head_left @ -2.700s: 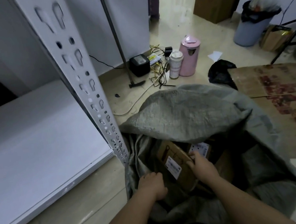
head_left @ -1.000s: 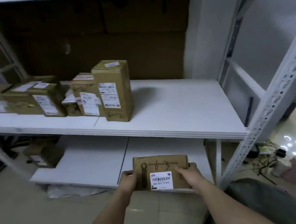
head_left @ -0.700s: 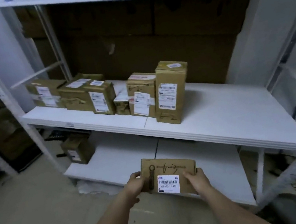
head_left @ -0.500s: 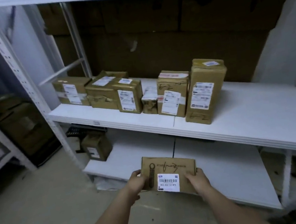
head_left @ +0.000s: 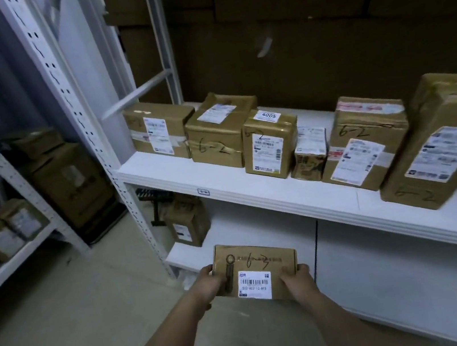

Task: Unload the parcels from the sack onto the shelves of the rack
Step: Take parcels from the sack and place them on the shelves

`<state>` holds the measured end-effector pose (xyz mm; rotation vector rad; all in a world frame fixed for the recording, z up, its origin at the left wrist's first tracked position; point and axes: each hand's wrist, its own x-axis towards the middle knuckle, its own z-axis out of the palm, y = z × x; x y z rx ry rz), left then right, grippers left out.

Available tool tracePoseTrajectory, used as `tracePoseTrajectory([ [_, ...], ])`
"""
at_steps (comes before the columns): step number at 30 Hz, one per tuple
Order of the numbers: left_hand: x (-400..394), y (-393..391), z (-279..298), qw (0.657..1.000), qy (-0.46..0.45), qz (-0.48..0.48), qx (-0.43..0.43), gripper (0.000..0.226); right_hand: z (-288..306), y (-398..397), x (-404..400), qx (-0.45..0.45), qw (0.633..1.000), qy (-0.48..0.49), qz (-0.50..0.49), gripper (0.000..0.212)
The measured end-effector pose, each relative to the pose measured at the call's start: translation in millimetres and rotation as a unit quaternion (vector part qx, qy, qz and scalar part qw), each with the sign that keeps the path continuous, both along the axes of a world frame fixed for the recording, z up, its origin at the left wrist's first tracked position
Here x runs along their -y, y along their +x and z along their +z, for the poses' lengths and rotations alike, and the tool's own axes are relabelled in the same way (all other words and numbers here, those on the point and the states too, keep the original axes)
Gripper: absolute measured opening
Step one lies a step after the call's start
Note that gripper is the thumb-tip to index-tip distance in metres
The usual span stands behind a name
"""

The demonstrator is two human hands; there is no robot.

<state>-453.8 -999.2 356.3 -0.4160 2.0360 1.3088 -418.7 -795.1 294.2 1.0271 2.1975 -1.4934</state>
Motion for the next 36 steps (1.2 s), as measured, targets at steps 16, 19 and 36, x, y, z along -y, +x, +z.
tracePoseTrajectory([
  [16,77.4,-171.1,-40.0,0.999,-0.018,-0.041,0.015,0.043,-40.7,-149.9,87.0,0.076,0.995,0.058,0.013,0.054],
  [19,100.6,-190.2,-56.8,0.995,-0.038,-0.086,0.015,0.047,-48.3,-158.7,111.9,0.087,0.994,0.068,-0.005,0.052],
  [36,132.4,-271.4,-317.6,0.984,-0.053,-0.142,-0.098,0.050,-288.0,-210.3,171.8,0.024,0.989,0.115,-0.088,0.044],
])
